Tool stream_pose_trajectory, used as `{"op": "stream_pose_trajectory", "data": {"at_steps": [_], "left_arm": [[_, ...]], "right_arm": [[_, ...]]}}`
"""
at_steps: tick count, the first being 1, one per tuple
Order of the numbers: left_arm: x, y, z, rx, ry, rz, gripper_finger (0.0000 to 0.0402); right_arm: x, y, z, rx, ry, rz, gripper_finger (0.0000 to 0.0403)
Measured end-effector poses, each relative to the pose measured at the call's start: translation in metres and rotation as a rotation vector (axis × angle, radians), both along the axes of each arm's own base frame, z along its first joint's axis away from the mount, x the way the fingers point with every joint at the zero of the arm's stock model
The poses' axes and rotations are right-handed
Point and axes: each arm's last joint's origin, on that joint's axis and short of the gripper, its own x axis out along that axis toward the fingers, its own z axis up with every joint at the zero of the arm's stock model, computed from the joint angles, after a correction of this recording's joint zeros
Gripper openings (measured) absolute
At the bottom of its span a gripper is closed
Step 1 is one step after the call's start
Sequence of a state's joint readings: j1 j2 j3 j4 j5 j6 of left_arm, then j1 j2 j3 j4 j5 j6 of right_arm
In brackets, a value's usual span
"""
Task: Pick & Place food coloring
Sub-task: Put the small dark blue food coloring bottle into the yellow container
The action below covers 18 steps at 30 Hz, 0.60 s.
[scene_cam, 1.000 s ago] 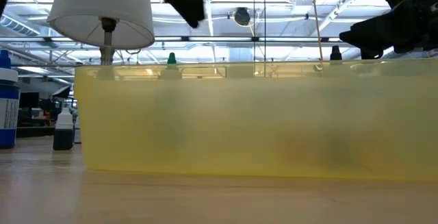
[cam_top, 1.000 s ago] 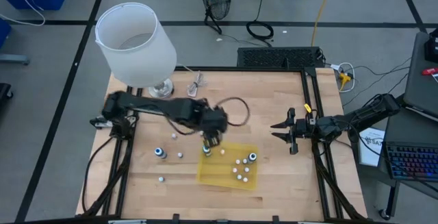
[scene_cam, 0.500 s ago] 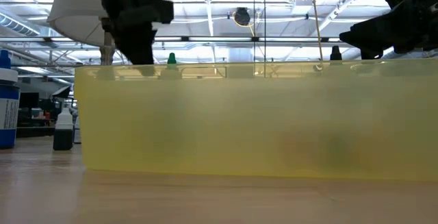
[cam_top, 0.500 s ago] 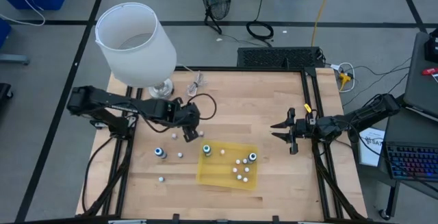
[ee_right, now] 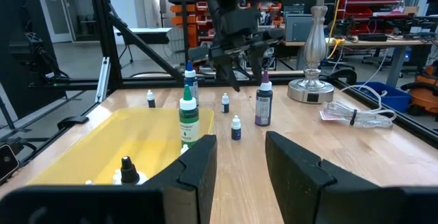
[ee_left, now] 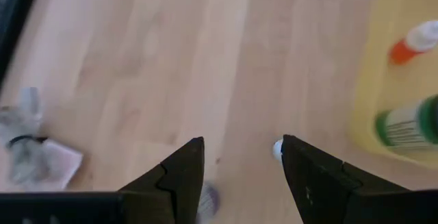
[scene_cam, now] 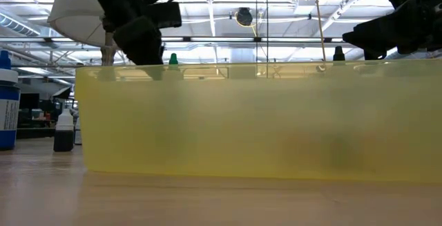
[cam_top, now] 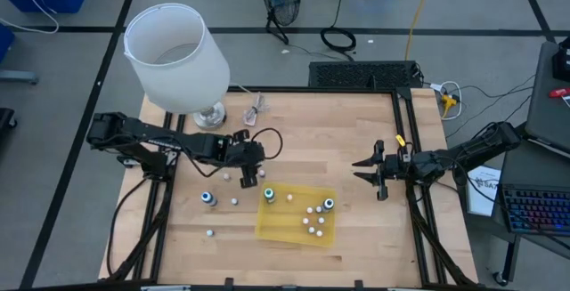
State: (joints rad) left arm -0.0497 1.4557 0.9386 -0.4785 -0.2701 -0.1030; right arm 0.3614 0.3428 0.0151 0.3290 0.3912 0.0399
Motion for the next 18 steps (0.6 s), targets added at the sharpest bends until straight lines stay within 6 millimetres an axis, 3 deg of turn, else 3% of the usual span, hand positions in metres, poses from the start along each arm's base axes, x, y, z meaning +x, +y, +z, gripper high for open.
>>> {"op": "stream_pose_trajectory", "data": {"at_steps": [6,14,18], "left_arm": [[0.008,0.003,-0.003,-0.075,-0.043,0.004,0.0198],[0.02,-0.007,-0.041,-0.088,0.108,-0.101,0.0198],[0.022,-0.007,-0.05,-0.067,0.143,-0.103,0.0198]], "right_arm": [[0.0,0.0,0.0,0.0,0.0,0.0,0.0114],[0.0,0.0,0.0,0.0,0.0,0.0,0.0114],[0.0,0.0,0.0,0.0,0.0,0.0,0.0114]]}}
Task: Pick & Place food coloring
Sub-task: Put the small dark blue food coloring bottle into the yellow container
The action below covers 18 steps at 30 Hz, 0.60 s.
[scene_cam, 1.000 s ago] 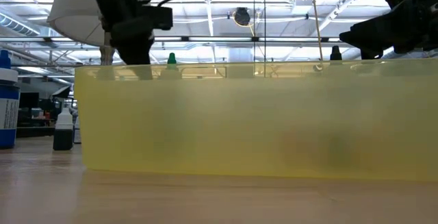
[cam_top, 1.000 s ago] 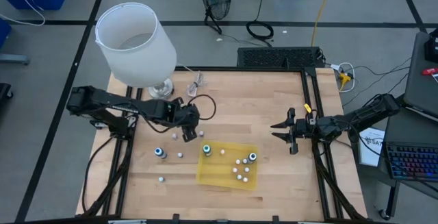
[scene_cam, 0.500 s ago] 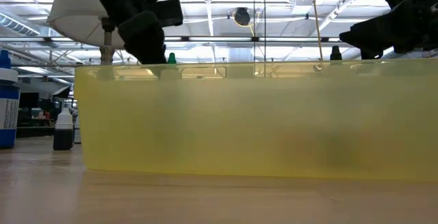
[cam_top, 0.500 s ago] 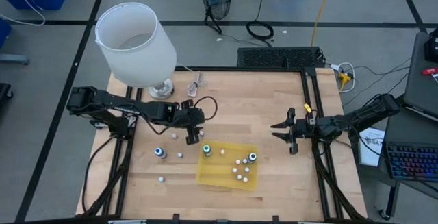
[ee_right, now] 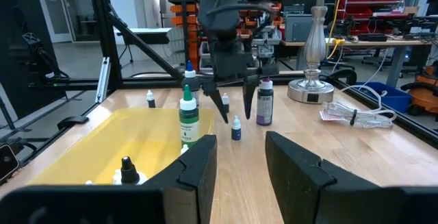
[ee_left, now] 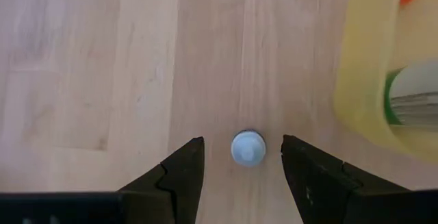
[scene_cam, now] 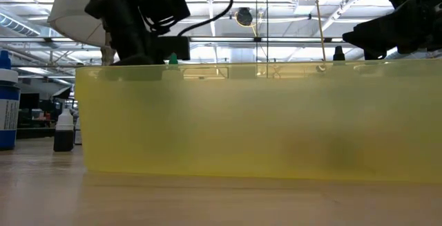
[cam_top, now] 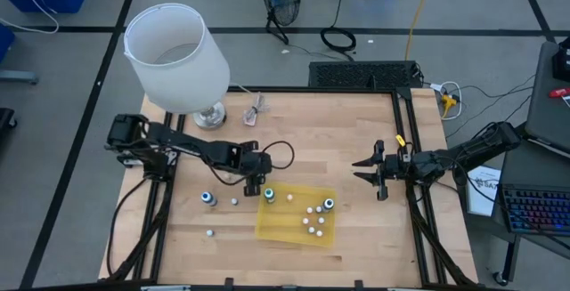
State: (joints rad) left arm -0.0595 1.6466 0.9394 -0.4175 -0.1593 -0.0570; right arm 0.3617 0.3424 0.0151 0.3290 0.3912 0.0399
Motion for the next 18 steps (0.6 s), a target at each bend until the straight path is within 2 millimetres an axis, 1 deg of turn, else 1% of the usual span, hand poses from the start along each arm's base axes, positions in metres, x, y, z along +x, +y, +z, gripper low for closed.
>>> {"op": "stream_pose_trajectory", "data": {"at_steps": [6,13,18], "left_arm": [[0.0002,0.0023,-0.0034,0.002,0.019,-0.003,0.0198],[0.0004,0.0008,-0.0034,-0.049,0.018,-0.018,0.0198],[0.0004,0.0007,-0.0034,-0.055,0.017,-0.009,0.0194]], "right_arm": [[0.0,0.0,0.0,0.0,0.0,0.0,0.0114],[0.0,0.0,0.0,0.0,0.0,0.0,0.0114],[0.0,0.0,-0.0001,0.0,0.0,0.0,0.0114]]}}
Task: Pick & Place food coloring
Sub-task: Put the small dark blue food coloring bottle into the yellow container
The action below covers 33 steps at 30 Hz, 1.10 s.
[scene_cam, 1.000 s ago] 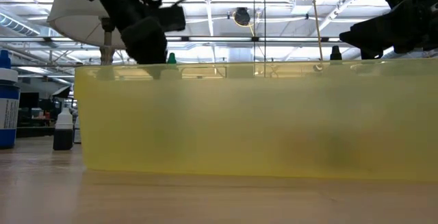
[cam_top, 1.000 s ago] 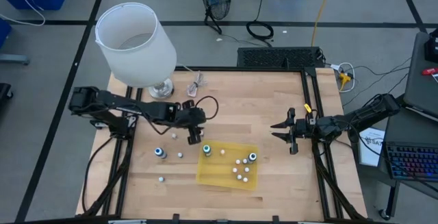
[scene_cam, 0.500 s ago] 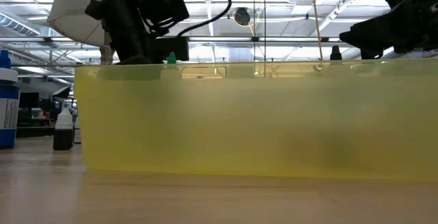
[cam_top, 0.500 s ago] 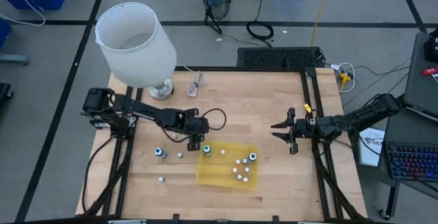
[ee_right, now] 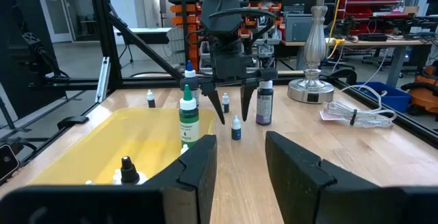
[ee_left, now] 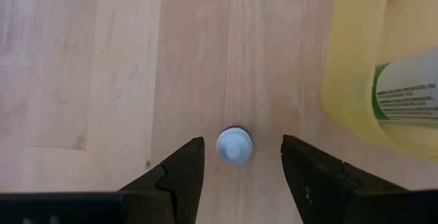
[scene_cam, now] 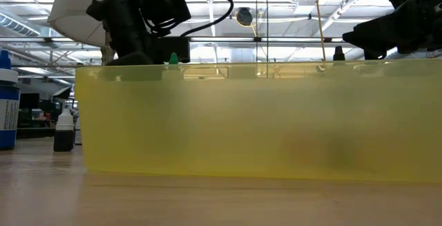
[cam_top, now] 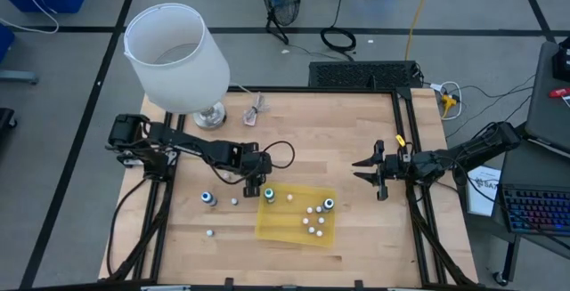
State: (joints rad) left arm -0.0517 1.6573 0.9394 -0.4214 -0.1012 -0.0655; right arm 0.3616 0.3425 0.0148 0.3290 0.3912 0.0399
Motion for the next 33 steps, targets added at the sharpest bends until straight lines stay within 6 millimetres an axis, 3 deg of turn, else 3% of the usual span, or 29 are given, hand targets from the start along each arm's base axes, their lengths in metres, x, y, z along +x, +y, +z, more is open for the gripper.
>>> {"op": "stream_pose_trajectory", "data": {"at_steps": [12,33], "left_arm": [[0.0006,-0.0007,0.0004,-0.036,-0.007,0.025,0.0131],[0.0004,0.0003,-0.0037,-0.017,0.014,0.066,0.0129]], "right_arm": [[0.0,0.0,0.0001,0.0,0.0,0.0,0.0114],[0.0,0.0,0.0,0.0,0.0,0.0,0.0114]]}}
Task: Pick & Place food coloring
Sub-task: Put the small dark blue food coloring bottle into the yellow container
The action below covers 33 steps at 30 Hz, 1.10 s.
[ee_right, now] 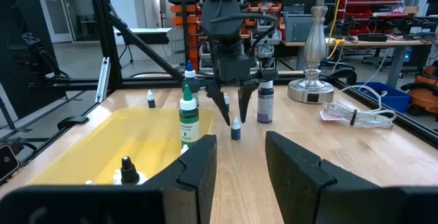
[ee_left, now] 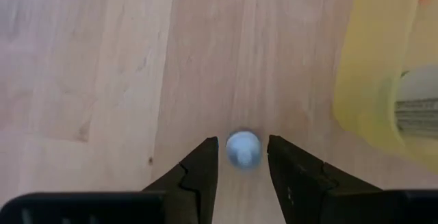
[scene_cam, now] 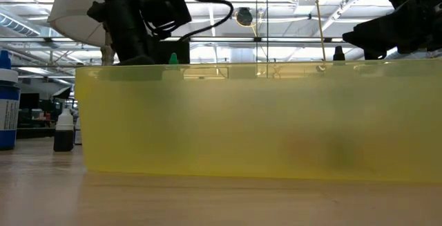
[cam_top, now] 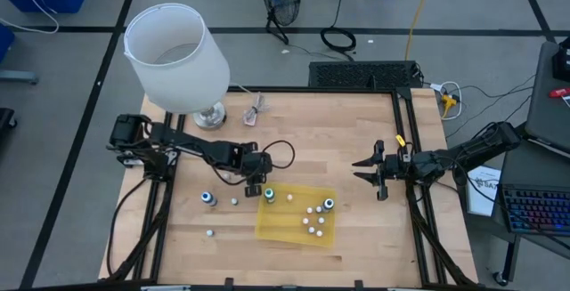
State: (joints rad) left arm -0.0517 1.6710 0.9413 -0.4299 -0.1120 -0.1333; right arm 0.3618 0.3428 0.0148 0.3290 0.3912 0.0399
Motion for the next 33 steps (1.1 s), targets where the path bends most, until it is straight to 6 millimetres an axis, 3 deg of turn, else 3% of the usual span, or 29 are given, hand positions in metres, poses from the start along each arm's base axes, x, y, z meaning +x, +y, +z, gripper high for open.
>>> {"op": "stream_pose_trajectory", "data": {"at_steps": [26,33], "left_arm": [[0.0027,0.0005,-0.0047,0.026,-0.002,-0.004,0.0127],[0.0025,0.0004,-0.0044,0.017,-0.004,0.007,0.0066]], "right_arm": [[0.0,0.0,-0.0004,-0.001,0.004,0.0,0.0114],[0.0,0.0,-0.0003,-0.001,0.003,0.0,0.0114]]}}
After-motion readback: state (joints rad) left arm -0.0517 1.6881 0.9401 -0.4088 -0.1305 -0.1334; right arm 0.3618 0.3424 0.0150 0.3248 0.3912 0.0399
